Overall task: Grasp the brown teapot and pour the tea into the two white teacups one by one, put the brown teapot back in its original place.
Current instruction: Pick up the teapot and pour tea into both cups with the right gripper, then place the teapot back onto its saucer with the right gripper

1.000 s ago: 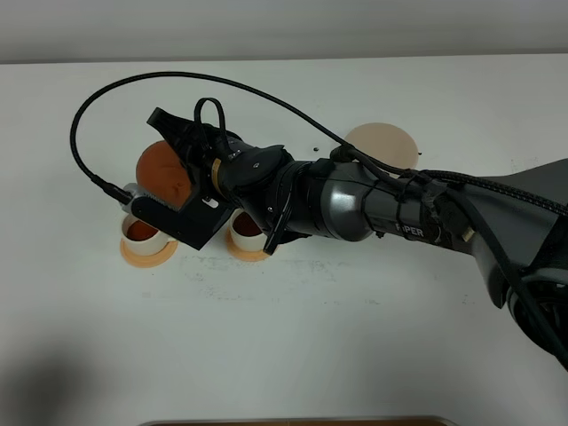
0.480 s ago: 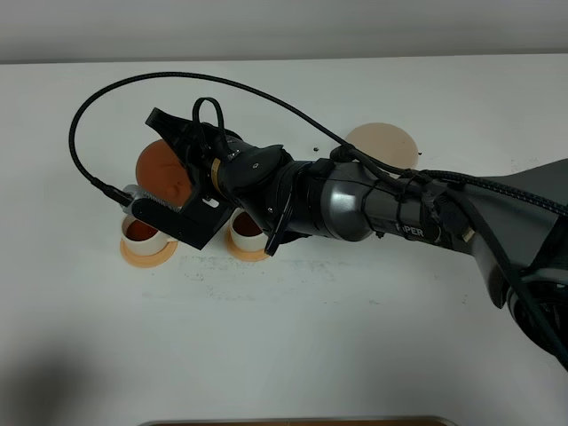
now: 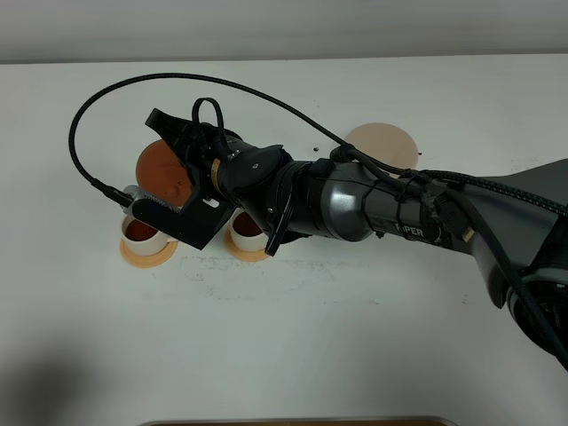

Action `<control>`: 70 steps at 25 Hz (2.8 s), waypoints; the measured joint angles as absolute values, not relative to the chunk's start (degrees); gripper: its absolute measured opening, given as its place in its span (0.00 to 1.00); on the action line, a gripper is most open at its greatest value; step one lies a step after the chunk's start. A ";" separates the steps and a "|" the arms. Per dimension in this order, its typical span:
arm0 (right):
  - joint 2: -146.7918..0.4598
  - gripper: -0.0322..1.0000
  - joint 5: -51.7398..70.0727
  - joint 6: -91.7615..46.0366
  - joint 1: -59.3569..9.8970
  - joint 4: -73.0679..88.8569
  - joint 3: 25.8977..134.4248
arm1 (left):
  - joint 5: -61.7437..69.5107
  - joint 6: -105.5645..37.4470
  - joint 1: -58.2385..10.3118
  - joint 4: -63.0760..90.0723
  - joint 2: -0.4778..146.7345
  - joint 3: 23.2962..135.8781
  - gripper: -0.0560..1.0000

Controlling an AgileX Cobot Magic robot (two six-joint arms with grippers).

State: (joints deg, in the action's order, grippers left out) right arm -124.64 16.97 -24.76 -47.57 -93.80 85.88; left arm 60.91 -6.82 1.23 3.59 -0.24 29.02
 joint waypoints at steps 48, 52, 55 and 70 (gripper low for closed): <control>-118.72 0.14 17.20 -26.18 -47.57 -70.32 85.88 | 60.91 -6.82 1.23 3.59 -0.24 29.02 0.46; -115.54 0.14 17.55 -26.18 -47.57 -52.97 85.88 | 60.91 -6.82 1.23 3.59 -0.24 29.02 0.46; -113.55 0.14 18.46 -26.13 -48.23 -37.53 85.88 | 60.91 -6.82 1.23 3.59 -0.24 29.02 0.46; -113.80 0.14 30.90 -18.39 -52.54 5.56 85.98 | 60.87 -6.82 1.23 3.59 -0.24 29.02 0.46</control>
State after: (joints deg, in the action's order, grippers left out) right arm -113.80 30.90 -18.39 -52.54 5.56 85.98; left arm 60.87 -6.82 1.23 3.59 -0.24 29.02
